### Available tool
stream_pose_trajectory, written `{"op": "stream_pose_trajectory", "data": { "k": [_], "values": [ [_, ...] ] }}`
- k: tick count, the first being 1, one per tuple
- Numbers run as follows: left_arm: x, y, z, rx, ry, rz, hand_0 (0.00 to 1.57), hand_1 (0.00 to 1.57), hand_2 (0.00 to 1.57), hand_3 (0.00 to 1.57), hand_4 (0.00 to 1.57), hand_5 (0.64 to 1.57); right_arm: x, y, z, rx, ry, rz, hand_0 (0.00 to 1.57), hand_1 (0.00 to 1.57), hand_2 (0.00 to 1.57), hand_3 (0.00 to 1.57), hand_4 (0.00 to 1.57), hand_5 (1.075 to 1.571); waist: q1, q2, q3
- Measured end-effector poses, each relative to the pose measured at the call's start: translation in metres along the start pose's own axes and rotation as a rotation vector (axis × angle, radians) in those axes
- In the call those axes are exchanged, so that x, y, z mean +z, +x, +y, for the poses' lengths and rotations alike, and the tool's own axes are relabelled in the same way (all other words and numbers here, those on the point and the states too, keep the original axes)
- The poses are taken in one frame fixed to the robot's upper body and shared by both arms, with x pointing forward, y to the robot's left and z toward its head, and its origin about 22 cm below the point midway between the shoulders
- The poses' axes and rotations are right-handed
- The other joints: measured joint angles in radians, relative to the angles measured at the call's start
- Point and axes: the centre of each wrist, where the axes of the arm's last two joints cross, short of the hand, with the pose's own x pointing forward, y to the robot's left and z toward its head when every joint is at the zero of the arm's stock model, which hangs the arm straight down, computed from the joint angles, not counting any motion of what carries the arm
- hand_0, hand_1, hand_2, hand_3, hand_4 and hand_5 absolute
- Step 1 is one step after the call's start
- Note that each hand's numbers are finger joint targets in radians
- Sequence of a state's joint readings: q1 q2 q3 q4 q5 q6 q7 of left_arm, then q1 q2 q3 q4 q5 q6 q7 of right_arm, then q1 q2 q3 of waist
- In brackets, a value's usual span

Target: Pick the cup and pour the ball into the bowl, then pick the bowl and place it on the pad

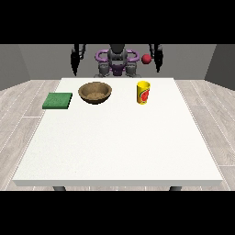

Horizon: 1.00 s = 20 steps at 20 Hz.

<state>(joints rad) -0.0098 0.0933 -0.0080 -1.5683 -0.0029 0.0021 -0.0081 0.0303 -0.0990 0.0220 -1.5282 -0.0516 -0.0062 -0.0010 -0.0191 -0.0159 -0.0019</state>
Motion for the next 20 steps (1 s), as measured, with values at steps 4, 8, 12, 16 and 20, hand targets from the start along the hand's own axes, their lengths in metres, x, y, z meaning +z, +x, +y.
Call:
{"op": "stream_pose_trajectory", "data": {
  "k": [4, 8, 12, 16, 20],
  "values": [
    [-0.001, 0.014, 0.005, -0.016, -0.002, -0.015, 0.00, 0.00, 0.00, 0.00, 0.00, 1.524, -0.001, 0.014, -0.006, 0.021, -0.003, -0.016, 0.00, 0.00, 0.00, 0.00, 0.00, 1.568, -0.001, -0.122, 0.0004],
    [0.013, 0.014, -0.004, 0.087, -0.026, -0.012, 0.00, 0.00, 0.00, 0.00, 0.00, 1.530, 0.007, 0.011, -0.013, -0.023, -0.043, -0.014, 0.00, 0.00, 0.00, 0.00, 0.00, 1.568, 0.027, -0.232, 0.0008],
    [0.034, 0.022, -0.033, 0.218, -0.075, -0.029, 0.00, 0.00, 0.00, 0.00, 0.00, 1.511, 0.011, 0.012, -0.026, -0.042, -0.093, -0.044, 0.00, 0.00, 0.00, 0.00, 0.00, 1.567, 0.065, -0.265, 0.0017],
    [0.045, 0.029, -0.040, 0.217, -0.069, -0.111, 0.00, 0.00, 0.00, 0.00, 0.00, 1.467, 0.006, 0.028, -0.031, -0.057, -0.094, -0.119, 0.00, 0.00, 0.00, 0.00, 0.00, 1.564, 0.064, -0.189, 0.0019],
    [0.029, 0.041, -0.032, 0.172, -0.066, -0.200, 0.00, 0.00, 0.00, 0.00, 0.00, 1.384, -0.004, 0.031, -0.020, -0.067, -0.067, -0.193, 0.00, 0.00, 0.00, 0.00, 0.00, 1.562, 0.054, -0.092, 0.0018]
  ]
}}
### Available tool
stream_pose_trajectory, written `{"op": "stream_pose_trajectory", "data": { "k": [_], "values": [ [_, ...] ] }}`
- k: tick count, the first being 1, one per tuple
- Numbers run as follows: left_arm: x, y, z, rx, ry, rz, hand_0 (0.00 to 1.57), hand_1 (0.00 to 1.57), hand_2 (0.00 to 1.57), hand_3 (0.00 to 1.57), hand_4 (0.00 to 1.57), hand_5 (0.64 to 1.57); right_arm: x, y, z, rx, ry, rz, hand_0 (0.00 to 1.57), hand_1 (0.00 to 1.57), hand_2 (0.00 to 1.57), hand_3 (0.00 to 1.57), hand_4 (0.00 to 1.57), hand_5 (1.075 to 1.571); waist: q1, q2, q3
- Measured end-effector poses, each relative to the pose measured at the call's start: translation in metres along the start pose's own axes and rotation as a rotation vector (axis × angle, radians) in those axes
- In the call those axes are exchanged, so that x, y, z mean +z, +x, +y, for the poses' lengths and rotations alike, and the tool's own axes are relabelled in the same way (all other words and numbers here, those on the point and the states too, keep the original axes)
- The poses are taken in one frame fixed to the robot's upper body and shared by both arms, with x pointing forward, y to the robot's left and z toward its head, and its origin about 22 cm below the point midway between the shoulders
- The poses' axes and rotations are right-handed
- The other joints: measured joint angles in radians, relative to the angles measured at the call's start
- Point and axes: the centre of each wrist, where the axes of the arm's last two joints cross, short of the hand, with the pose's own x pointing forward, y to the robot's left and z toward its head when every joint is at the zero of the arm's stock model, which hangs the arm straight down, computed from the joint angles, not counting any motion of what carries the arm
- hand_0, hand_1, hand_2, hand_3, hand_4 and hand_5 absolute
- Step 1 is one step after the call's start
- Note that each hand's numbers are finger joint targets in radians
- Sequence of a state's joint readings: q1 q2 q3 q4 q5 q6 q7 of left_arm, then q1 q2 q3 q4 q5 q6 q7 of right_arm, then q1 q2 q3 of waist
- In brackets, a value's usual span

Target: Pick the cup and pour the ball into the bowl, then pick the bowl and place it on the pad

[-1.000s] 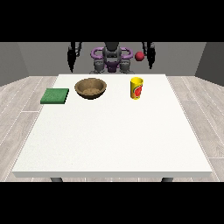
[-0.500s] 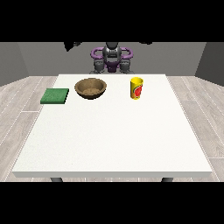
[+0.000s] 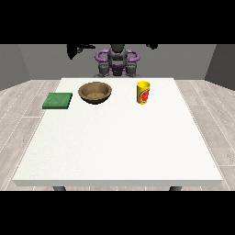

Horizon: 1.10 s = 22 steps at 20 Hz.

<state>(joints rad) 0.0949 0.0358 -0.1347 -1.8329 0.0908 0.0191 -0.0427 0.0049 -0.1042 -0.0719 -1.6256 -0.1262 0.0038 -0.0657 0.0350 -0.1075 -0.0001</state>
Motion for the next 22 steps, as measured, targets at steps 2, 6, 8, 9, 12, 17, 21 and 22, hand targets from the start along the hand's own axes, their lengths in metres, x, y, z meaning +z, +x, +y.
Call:
{"op": "stream_pose_trajectory", "data": {
  "k": [2, 6, 8, 9, 12, 17, 21, 22],
  "values": [
    [-0.013, 0.004, 0.005, -0.023, -0.004, -0.035, 0.00, 0.00, 0.00, 0.00, 0.00, 1.358, -0.008, 0.002, 0.006, -0.003, 0.017, -0.031, 0.00, 0.00, 0.00, 0.00, 0.00, 1.565, -0.009, 0.051, 0.0001],
    [-0.038, 0.006, 0.013, -0.084, 0.000, -0.124, 0.00, 0.00, 0.00, 0.00, 0.00, 1.283, -0.027, 0.006, 0.005, -0.011, 0.056, -0.118, 0.00, 0.00, 0.00, 0.00, 0.00, 1.562, -0.028, 0.179, 0.0002],
    [-0.047, 0.003, 0.023, -0.113, 0.007, -0.149, 0.00, 0.00, 0.00, 0.00, 0.00, 1.254, -0.036, 0.009, -0.002, -0.015, 0.064, -0.161, 0.00, 0.00, 0.00, 0.00, 0.00, 1.559, -0.037, 0.229, 0.0003],
    [-0.055, 0.004, 0.025, -0.128, 0.012, -0.164, 0.00, 0.00, 0.00, 0.00, 0.00, 1.255, -0.041, 0.010, 0.001, -0.013, 0.071, -0.176, 0.00, 0.00, 0.00, 0.00, 0.00, 1.560, -0.042, 0.251, 0.0002],
    [-0.063, -0.007, 0.042, -0.158, 0.029, -0.183, 0.00, 0.00, 0.00, 0.00, 0.00, 1.258, -0.048, 0.009, -0.008, -0.007, 0.078, -0.203, 0.00, 0.00, 0.00, 0.00, 0.00, 1.560, -0.054, 0.289, 0.0002],
    [-0.081, -0.023, 0.050, -0.186, 0.042, -0.179, 0.00, 0.00, 0.00, 0.00, 0.00, 1.259, -0.060, 0.006, -0.025, 0.008, 0.089, -0.209, 0.00, 0.00, 0.00, 0.00, 0.00, 1.562, -0.071, 0.295, -0.0001],
    [-0.084, -0.046, 0.052, -0.198, 0.052, -0.175, 0.00, 0.00, 0.00, 0.00, 0.00, 1.246, -0.070, 0.004, -0.035, 0.005, 0.084, -0.204, 0.00, 0.00, 0.00, 0.00, 0.00, 1.563, -0.073, 0.293, 0.0003],
    [-0.087, -0.050, 0.051, -0.205, 0.068, -0.182, 0.00, 0.00, 0.00, 0.00, 0.00, 1.233, -0.070, 0.003, -0.038, 0.002, 0.089, -0.210, 0.00, 0.00, 0.00, 0.00, 0.00, 1.563, -0.083, 0.302, -0.0001]
  ]
}}
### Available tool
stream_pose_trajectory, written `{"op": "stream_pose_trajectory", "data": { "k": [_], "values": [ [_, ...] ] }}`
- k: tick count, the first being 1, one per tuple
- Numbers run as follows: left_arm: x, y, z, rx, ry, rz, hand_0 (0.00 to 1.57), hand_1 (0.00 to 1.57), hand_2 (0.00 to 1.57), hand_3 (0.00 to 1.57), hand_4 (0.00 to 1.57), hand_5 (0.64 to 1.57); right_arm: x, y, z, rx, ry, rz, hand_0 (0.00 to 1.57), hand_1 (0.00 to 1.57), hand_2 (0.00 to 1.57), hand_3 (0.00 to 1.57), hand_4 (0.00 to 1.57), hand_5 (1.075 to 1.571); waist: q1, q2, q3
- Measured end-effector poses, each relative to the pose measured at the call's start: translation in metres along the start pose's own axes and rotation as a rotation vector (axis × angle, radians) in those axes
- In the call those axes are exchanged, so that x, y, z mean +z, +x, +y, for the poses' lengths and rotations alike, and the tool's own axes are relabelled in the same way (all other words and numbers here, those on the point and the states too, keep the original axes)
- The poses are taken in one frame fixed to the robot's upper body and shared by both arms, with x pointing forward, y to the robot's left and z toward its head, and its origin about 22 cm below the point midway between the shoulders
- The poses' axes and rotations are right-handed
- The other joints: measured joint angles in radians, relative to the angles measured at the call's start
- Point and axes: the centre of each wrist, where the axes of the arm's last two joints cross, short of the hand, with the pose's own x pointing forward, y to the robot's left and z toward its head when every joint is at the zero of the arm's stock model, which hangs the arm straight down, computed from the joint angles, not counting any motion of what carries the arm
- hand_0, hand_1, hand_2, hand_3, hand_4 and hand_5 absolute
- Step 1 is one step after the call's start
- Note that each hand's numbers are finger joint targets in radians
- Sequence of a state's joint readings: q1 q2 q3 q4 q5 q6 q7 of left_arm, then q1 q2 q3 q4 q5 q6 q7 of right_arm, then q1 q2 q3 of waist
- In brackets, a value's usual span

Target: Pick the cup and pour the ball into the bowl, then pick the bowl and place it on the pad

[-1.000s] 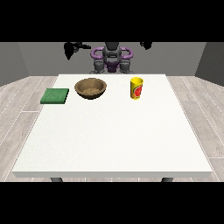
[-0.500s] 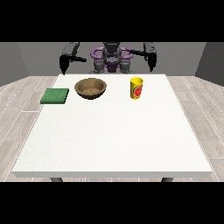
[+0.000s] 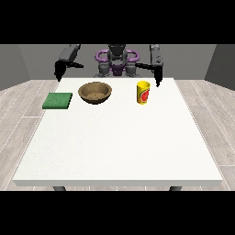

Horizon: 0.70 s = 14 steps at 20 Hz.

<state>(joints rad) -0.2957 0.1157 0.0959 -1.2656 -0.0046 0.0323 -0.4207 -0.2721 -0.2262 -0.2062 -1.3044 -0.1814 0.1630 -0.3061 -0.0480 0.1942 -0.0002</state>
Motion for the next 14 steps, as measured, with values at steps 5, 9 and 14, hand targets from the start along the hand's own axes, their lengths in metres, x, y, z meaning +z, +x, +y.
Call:
{"op": "stream_pose_trajectory", "data": {
  "k": [5, 9, 14],
  "values": [
    [0.001, -0.025, -0.003, -0.014, 0.038, 0.001, 0.00, 0.00, 0.00, 0.00, 0.00, 1.276, 0.006, -0.008, -0.015, -0.006, 0.013, 0.003, 0.00, 0.00, 0.00, 0.00, 0.00, 1.559, -0.027, 0.013, -0.0001],
    [0.005, -0.042, -0.009, -0.009, 0.042, -0.010, 0.00, 0.00, 0.00, 0.00, 0.00, 1.262, 0.007, -0.013, -0.028, -0.013, 0.008, -0.007, 0.00, 0.00, 0.00, 0.00, 0.00, 1.559, -0.031, 0.033, -0.0001],
    [-0.005, -0.052, -0.013, -0.006, 0.049, -0.022, 0.00, 0.00, 0.00, 0.00, 0.00, 1.238, 0.003, -0.018, -0.040, -0.014, -0.003, -0.031, 0.00, 0.00, 0.00, 0.00, 0.00, 1.560, -0.029, 0.056, -0.0001]
  ]
}}
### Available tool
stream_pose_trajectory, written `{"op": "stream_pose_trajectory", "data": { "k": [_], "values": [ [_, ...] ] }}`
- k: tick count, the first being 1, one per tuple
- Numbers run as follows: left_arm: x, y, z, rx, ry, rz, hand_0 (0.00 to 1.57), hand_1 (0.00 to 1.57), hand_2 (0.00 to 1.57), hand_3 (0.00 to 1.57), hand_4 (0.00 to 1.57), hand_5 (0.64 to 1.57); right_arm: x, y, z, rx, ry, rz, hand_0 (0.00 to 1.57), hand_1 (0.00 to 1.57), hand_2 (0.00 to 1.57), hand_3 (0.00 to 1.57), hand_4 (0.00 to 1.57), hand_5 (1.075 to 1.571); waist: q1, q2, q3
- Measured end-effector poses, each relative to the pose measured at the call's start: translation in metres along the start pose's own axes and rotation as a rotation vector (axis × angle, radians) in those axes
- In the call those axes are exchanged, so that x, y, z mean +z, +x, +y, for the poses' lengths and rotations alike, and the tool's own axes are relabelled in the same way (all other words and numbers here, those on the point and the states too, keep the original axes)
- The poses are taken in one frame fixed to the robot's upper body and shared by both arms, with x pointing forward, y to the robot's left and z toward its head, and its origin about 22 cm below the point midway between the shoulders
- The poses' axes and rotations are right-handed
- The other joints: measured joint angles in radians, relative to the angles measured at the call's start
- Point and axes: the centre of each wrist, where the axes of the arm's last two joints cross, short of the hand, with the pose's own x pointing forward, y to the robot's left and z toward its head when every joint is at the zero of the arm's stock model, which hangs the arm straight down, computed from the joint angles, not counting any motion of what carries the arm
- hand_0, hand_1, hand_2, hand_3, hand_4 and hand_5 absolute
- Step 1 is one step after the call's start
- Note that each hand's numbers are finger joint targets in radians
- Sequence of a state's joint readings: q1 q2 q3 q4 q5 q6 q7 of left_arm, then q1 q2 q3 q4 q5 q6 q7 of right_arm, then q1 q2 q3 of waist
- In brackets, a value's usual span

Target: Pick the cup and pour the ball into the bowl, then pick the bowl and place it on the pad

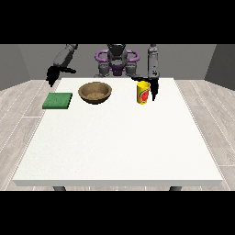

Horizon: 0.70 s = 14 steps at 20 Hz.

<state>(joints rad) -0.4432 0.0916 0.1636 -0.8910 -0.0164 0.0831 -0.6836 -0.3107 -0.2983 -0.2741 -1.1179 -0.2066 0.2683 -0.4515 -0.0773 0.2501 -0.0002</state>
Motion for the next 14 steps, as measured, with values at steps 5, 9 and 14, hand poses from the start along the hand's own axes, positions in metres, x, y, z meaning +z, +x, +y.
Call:
{"op": "stream_pose_trajectory", "data": {
  "k": [5, 9, 14],
  "values": [
    [0.004, -0.011, 0.017, -0.165, 0.039, -0.006, 1.31, 1.31, 1.57, 1.57, 0.81, 1.515, -0.012, 0.010, 0.001, -0.010, 0.034, -0.013, 0.00, 0.00, 0.00, 0.00, 0.00, 1.558, -0.037, 0.020, 0.0001],
    [0.002, -0.014, 0.020, -0.323, 0.082, -0.039, 1.33, 1.33, 1.57, 1.57, 0.86, 1.509, -0.017, 0.020, -0.007, -0.011, 0.053, -0.035, 0.00, 0.00, 0.00, 0.00, 0.00, 1.557, -0.074, 0.035, 0.0021],
    [-0.009, -0.011, 0.007, -0.411, 0.128, -0.087, 1.36, 1.36, 1.57, 1.57, 0.91, 1.511, -0.023, 0.034, -0.034, 0.003, 0.041, -0.056, 0.00, 0.00, 0.00, 0.00, 0.00, 1.555, -0.089, 0.048, 0.0053]
  ]
}}
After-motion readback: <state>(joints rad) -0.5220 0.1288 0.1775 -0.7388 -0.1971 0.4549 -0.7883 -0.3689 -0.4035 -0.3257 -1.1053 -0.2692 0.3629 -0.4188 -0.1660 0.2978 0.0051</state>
